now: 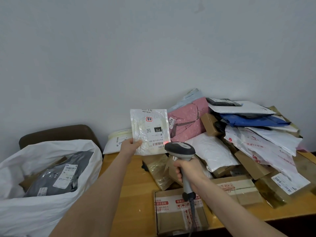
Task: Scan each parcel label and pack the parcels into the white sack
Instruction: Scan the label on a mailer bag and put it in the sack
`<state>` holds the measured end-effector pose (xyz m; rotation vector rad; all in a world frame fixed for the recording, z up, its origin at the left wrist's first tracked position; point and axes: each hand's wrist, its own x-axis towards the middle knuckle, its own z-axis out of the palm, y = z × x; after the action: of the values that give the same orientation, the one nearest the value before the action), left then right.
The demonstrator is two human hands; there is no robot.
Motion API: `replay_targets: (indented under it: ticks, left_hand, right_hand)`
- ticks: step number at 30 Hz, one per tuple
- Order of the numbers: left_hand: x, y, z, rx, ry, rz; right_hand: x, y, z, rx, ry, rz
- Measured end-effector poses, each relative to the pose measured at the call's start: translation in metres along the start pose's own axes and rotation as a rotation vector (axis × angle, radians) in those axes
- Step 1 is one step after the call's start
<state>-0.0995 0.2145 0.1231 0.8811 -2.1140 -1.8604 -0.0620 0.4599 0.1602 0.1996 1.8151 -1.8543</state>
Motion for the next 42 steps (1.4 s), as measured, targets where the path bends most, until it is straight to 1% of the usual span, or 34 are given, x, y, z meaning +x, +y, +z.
replay_targets:
  ticks: [7,11,16,18,23,26,30,33,37,42]
  left_hand:
    - [0.002,-0.001,-0.018,0.001,-0.005,-0.002]
    - [0.005,-0.001,-0.034,0.011,-0.004,0.011]
    - [0.002,0.001,-0.060,0.026,0.039,0.021]
    - [-0.002,0.000,-0.072,0.050,0.068,0.029]
    - [-0.013,-0.012,-0.102,0.068,0.208,0.013]
    - [-0.022,-0.026,-0.130,0.142,0.261,-0.008]
    - [-0.028,-0.043,-0.180,0.101,0.344,-0.068]
    - [-0.019,-0.054,-0.229,0.111,0.406,-0.095]
    - [0.016,-0.072,-0.298,0.144,0.451,-0.153]
    - [0.075,-0.120,-0.384,0.180,0.413,-0.283]
  right_hand:
    - [0.002,0.004,0.019,0.035,-0.053,-0.014]
    - [0.007,0.004,0.037,0.044,-0.036,-0.032]
    - [0.019,-0.003,0.063,0.124,-0.021,-0.006]
    - [0.024,-0.007,0.075,0.134,-0.023,0.025]
    - [0.047,-0.008,0.112,0.090,-0.068,0.044]
    - [0.054,-0.002,0.148,0.088,-0.124,0.080]
    - [0.060,0.002,0.200,0.044,-0.219,0.150]
    - [0.067,0.003,0.243,0.016,-0.246,0.149]
    - [0.087,0.010,0.309,-0.001,-0.255,0.163]
    - [0.123,0.031,0.409,-0.021,-0.257,0.211]
